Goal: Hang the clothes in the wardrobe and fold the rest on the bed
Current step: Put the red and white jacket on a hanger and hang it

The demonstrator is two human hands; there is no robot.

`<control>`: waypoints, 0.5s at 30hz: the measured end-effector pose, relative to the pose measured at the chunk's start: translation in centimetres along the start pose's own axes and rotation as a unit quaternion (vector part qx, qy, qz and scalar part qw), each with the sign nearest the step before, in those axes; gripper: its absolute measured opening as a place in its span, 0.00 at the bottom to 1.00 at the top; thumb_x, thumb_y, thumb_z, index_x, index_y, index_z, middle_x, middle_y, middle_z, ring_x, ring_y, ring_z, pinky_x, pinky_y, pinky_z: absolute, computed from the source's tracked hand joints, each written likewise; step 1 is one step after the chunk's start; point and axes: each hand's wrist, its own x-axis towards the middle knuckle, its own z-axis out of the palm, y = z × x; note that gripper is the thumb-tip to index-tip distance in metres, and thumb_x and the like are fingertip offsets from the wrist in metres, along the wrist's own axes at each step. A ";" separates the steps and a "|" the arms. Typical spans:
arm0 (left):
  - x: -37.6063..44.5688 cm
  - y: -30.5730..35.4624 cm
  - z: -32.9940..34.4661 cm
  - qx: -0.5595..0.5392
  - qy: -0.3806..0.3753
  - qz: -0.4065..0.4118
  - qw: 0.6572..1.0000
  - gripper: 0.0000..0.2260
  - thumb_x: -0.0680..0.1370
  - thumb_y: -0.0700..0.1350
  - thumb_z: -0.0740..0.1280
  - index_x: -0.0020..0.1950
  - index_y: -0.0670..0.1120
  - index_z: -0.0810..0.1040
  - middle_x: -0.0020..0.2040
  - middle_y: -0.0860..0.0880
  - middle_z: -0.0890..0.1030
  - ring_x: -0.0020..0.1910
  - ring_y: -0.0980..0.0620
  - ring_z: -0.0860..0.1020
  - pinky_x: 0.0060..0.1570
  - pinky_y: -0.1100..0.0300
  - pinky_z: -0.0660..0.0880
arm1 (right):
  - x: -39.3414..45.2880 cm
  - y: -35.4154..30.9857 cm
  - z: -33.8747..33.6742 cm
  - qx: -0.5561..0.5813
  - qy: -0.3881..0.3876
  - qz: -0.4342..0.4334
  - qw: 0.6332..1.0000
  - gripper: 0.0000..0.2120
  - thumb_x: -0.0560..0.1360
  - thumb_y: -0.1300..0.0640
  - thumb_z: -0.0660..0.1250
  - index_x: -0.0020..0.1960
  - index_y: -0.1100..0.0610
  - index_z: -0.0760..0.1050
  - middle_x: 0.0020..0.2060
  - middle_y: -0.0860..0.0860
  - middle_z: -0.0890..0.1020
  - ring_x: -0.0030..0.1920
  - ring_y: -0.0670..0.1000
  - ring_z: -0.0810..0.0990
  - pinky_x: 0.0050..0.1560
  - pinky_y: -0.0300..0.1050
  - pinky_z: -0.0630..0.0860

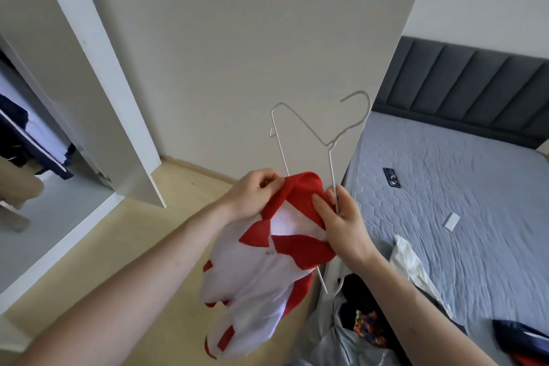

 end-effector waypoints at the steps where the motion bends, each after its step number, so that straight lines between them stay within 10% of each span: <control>1: -0.3 -1.0 0.4 0.012 0.007 -0.006 1.000 0.14 0.85 0.50 0.63 0.46 0.42 0.79 0.39 0.49 0.79 0.37 0.54 0.75 0.43 0.57 0.71 | 0.2 -0.1 0.3 -0.002 -0.008 -0.007 1.000 0.18 0.80 0.52 0.67 0.39 0.48 0.59 0.31 0.43 0.62 0.32 0.46 0.61 0.32 0.34 0.63; 6: -2.0 -5.3 3.1 -0.054 0.127 -0.061 0.989 0.05 0.82 0.49 0.68 0.50 0.50 0.80 0.49 0.52 0.83 0.46 0.57 0.81 0.47 0.66 0.75 | 0.3 0.0 1.3 0.024 -0.001 -0.005 1.000 0.19 0.83 0.59 0.66 0.40 0.50 0.59 0.30 0.42 0.63 0.31 0.43 0.62 0.32 0.32 0.68; 10: -4.9 -8.9 6.6 -0.224 0.255 -0.273 0.900 0.06 0.83 0.44 0.61 0.50 0.46 0.77 0.48 0.47 0.80 0.44 0.49 0.79 0.40 0.60 0.72 | 0.1 0.3 0.3 0.042 0.024 0.013 0.999 0.18 0.83 0.59 0.67 0.40 0.52 0.61 0.30 0.43 0.66 0.30 0.43 0.65 0.34 0.36 0.75; 15: -7.5 -9.7 11.6 -0.212 -0.070 -0.245 0.943 0.09 0.74 0.49 0.66 0.49 0.55 0.85 0.50 0.53 0.86 0.47 0.56 0.83 0.44 0.60 0.77 | 0.2 -0.4 -1.2 0.051 0.049 0.022 0.997 0.20 0.82 0.61 0.68 0.39 0.51 0.60 0.29 0.44 0.65 0.29 0.43 0.64 0.33 0.37 0.76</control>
